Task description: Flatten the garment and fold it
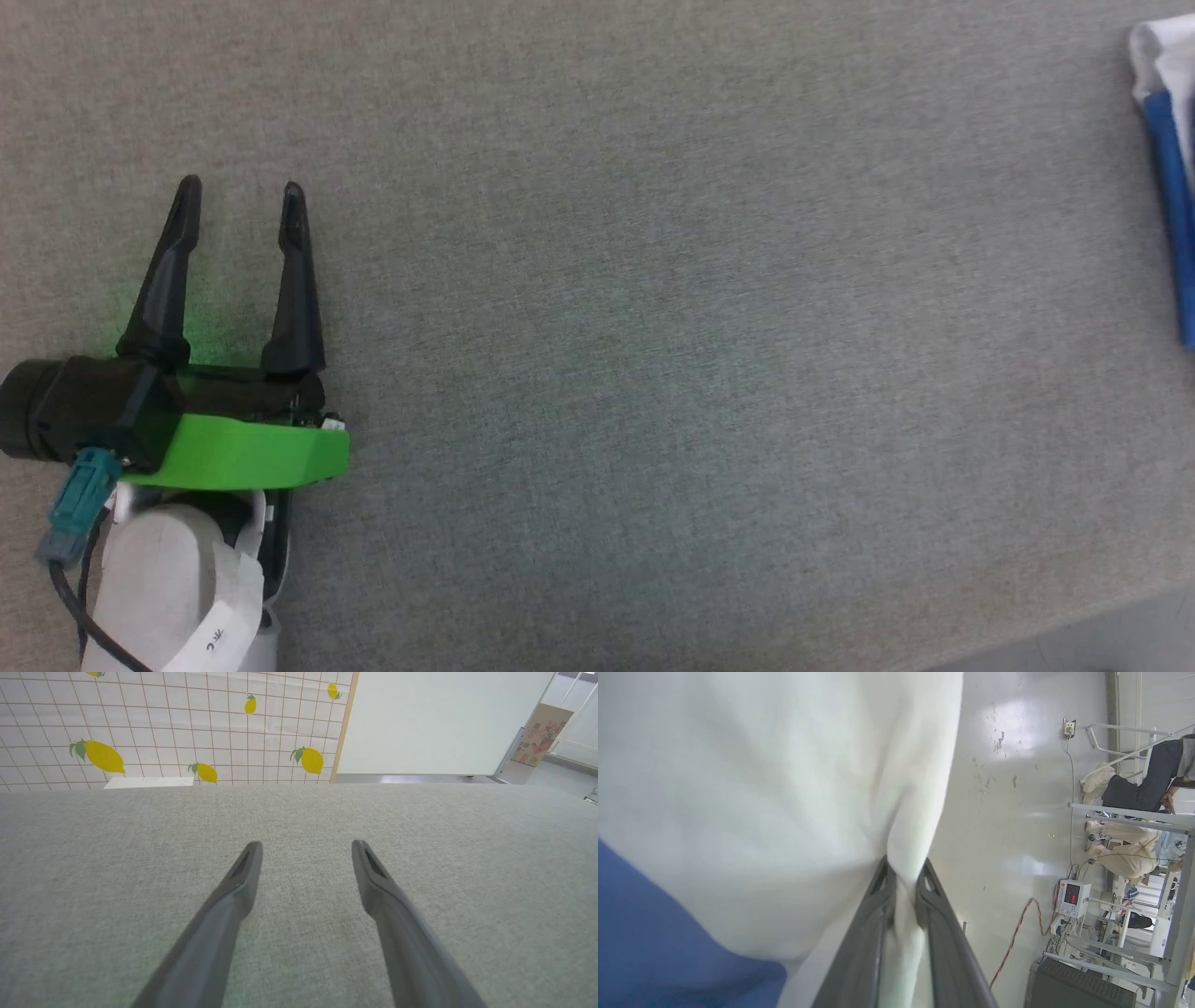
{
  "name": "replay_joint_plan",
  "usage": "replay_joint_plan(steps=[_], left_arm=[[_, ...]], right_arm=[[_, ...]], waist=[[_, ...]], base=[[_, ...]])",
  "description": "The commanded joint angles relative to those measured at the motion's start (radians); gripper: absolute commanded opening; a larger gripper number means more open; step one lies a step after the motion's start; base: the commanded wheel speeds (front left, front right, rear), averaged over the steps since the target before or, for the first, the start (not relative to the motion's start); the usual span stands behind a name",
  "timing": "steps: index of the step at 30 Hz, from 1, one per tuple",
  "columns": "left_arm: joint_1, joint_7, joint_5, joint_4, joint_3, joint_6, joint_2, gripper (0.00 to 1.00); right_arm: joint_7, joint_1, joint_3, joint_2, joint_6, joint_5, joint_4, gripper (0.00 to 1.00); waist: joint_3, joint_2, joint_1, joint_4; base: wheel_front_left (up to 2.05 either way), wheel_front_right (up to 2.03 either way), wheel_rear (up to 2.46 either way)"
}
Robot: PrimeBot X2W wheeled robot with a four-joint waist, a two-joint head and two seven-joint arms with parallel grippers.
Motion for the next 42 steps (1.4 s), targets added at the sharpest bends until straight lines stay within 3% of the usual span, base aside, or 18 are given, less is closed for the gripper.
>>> replay_joint_plan(steps=[1, 2, 3, 4, 14, 23, 30, 42], left_arm=[[-0.01, 0.004, 0.004, -0.001, 0.003, 0.008, 0.012, 1.0], [-0.008, 0.004, 0.003, -0.003, 0.004, 0.009, 0.013, 1.0], [-0.006, 0.004, 0.003, -0.004, 0.004, 0.01, 0.014, 1.0], [-0.004, 0.004, 0.002, -0.003, 0.004, 0.011, 0.015, 1.0], [0.033, -0.025, -0.021, 0.041, 0.008, 0.022, 0.003, 1.0], [0.083, -0.071, -0.068, 0.095, 0.043, 0.046, -0.028, 1.0], [0.105, -0.093, -0.096, 0.114, 0.074, 0.072, -0.051, 1.0], [0.14, -0.106, -0.107, 0.142, 0.089, 0.106, -0.076, 1.0]], right_arm=[[-0.007, -0.023, -0.019, 0.0, -0.002, -0.011, 0.02, 0.0], [-0.01, -0.03, -0.032, 0.004, -0.002, -0.019, 0.035, 0.0], [-0.014, -0.033, -0.038, 0.006, -0.002, -0.025, 0.045, 0.28], [-0.018, -0.037, -0.047, 0.006, -0.002, -0.035, 0.058, 1.0], [-0.085, -0.078, -0.077, 0.016, -0.002, -0.058, 0.103, 1.0], [-0.243, -0.153, -0.052, 0.078, -0.002, -0.013, -0.059, 1.0], [-0.381, -0.12, -0.173, 0.266, -0.002, 0.006, -0.24, 1.0], [-0.494, 0.196, -0.328, 0.641, -0.002, 0.034, -0.583, 1.0]], waist=[[0.016, -0.0001, -0.0001, 0.013], [0.015, -0.0001, -0.0001, 0.014], [0.012, -0.0001, -0.0001, 0.015], [0.008, -0.0001, -0.0001, 0.017], [-0.122, -0.0001, -0.0001, 0.033], [-0.314, -0.0001, -0.0001, 0.057], [-0.424, -0.0001, -0.0001, 0.108], [-0.537, -0.0001, -0.0001, 0.199]], base=[[0.0, 0.0, 0.0], [0.0, 0.0, 0.0], [0.0, 0.0, 0.0], [0.0, 0.0, 0.0], [0.0, 0.0, 0.0], [0.0, 0.0, 0.0], [0.0, 0.0, 0.0], [0.0, 0.0, 0.0]])
